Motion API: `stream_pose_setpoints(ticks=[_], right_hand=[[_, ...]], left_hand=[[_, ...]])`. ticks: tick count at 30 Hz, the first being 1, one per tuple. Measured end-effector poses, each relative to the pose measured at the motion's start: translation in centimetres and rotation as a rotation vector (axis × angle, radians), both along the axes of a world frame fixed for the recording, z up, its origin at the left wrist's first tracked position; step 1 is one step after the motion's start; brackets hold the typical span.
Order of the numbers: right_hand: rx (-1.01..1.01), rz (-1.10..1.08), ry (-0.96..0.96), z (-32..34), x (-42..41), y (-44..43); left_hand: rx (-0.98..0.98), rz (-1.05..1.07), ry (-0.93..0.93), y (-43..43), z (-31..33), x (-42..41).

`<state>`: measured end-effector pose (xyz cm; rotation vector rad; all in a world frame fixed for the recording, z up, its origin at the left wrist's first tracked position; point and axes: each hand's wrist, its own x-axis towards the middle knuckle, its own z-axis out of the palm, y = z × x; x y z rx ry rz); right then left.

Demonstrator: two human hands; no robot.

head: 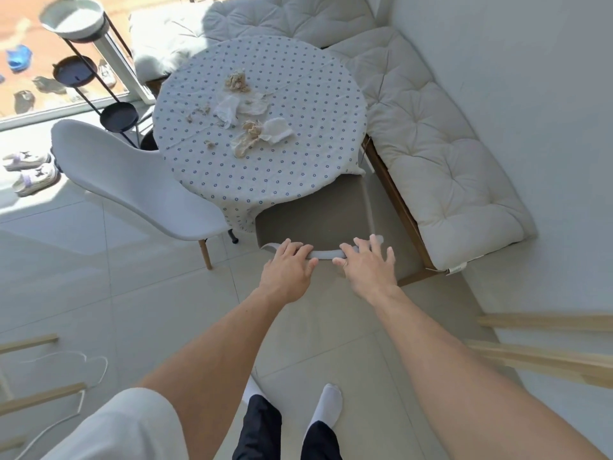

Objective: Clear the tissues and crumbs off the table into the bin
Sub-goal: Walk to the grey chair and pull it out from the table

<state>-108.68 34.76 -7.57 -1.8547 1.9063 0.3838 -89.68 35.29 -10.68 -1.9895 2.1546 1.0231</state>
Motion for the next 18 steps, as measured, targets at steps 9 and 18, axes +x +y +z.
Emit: stream_pose_setpoints(ticks=[9, 18], right_hand=[[-0.074, -0.087, -0.169, 7.1, 5.1, -0.5], [-0.129, -0.163, -0.314, 16.1, 14.1, -0.6]], left_hand=[[-0.021, 0.052, 0.126, -2.8, 8.0, 9.0], [-0.163, 0.134, 0.170, -4.3, 18.6, 20.9]])
